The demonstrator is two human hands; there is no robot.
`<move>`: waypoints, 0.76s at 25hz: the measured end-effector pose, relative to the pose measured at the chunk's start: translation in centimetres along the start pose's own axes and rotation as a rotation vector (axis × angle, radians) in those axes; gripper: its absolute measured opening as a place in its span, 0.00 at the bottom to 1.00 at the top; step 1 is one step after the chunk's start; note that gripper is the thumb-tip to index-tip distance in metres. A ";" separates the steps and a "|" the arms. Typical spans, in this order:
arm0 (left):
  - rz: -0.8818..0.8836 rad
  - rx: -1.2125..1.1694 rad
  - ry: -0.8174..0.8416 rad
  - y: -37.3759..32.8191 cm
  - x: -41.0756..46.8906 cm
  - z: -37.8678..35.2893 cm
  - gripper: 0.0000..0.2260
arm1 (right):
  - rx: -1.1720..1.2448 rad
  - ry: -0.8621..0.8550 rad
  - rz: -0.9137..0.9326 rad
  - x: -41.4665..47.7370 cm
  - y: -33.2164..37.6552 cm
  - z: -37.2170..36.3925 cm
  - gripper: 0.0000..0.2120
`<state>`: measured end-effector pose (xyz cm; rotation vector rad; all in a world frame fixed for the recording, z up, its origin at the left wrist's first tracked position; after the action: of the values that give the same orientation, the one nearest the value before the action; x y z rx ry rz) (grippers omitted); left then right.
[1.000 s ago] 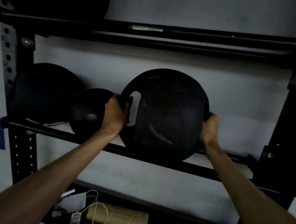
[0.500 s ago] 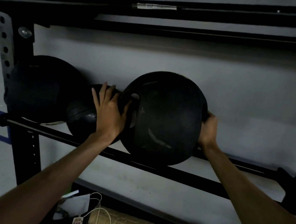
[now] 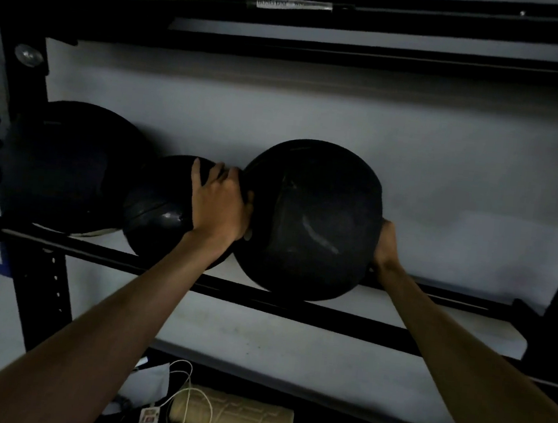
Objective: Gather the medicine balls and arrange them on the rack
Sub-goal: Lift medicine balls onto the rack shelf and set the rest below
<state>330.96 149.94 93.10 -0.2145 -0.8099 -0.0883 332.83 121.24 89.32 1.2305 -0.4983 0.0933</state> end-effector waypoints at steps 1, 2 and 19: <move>-0.006 -0.015 0.031 -0.1 -0.2 0.3 0.20 | -0.057 0.004 -0.025 -0.8 0.4 0.1 0.19; -0.015 -0.039 0.055 -0.2 -0.7 0.7 0.21 | -0.120 0.016 -0.056 -1.7 0.7 0.3 0.12; -0.222 -0.591 0.437 -13.6 -30.9 -0.8 0.06 | -0.672 0.079 -0.028 -35.5 -6.1 8.5 0.09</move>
<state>308.13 136.44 72.29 -0.6383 -0.3498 -0.5678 300.61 118.32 71.33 0.5733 -0.3959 -0.0492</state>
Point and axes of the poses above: each hand's wrist, its own x-axis towards the middle knuckle, its own z-axis out of the back of the hand, y = z × x, the point moved 3 cm from there along x, towards the middle knuckle, and after that the axes turned 8 degrees about y, right-handed, at the moved point
